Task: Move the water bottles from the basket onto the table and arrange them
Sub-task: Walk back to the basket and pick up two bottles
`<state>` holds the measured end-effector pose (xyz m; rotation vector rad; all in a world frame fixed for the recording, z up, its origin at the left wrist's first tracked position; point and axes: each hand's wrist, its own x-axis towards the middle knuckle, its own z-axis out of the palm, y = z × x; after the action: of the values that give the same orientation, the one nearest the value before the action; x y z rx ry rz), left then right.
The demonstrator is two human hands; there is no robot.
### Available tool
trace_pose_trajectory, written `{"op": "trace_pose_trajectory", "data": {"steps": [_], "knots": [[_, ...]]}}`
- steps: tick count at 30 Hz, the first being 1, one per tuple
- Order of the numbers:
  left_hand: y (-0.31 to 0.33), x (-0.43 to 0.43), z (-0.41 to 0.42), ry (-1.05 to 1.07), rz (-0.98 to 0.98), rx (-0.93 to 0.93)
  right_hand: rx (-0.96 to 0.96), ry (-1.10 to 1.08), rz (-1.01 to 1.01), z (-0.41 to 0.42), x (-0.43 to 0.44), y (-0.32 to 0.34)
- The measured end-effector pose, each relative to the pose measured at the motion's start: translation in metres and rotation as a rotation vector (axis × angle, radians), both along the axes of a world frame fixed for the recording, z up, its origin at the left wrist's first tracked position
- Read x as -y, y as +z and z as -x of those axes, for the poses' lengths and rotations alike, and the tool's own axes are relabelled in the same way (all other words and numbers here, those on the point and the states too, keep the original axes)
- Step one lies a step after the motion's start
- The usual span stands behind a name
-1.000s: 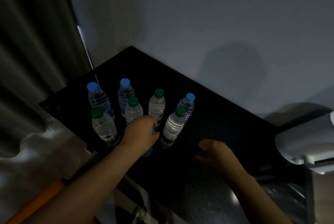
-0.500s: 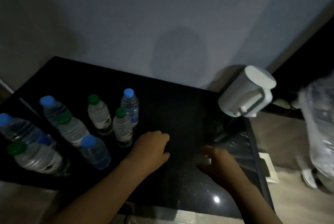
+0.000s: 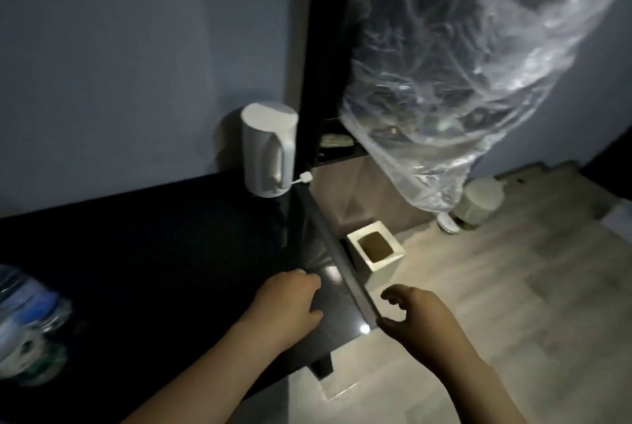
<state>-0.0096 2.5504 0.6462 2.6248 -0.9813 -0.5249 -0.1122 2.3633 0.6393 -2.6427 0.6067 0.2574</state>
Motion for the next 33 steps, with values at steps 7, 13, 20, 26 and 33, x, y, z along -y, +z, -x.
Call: {"op": "trace_pose_trajectory", "data": {"steps": [7, 13, 20, 26, 33], "knots": [[0.007, 0.121, 0.044, -0.218, 0.023, 0.025, 0.047, -0.282, -0.028, 0.083, 0.088, 0.009], [0.015, 0.219, 0.077, -0.462, 0.045, 0.056, 0.081, -0.540, -0.040, 0.151, 0.150, 0.016], [0.010, 0.328, 0.095, -0.701, 0.063, 0.039, 0.051, -0.745, -0.005, 0.189, 0.219, 0.021], [0.018, 0.431, 0.076, -0.829, 0.099, 0.092, 0.062, -0.856, 0.063, 0.178, 0.296, 0.033], [0.035, 0.537, 0.045, -0.940, 0.130, 0.122, 0.064, -0.937, 0.090, 0.151, 0.376, 0.048]]}}
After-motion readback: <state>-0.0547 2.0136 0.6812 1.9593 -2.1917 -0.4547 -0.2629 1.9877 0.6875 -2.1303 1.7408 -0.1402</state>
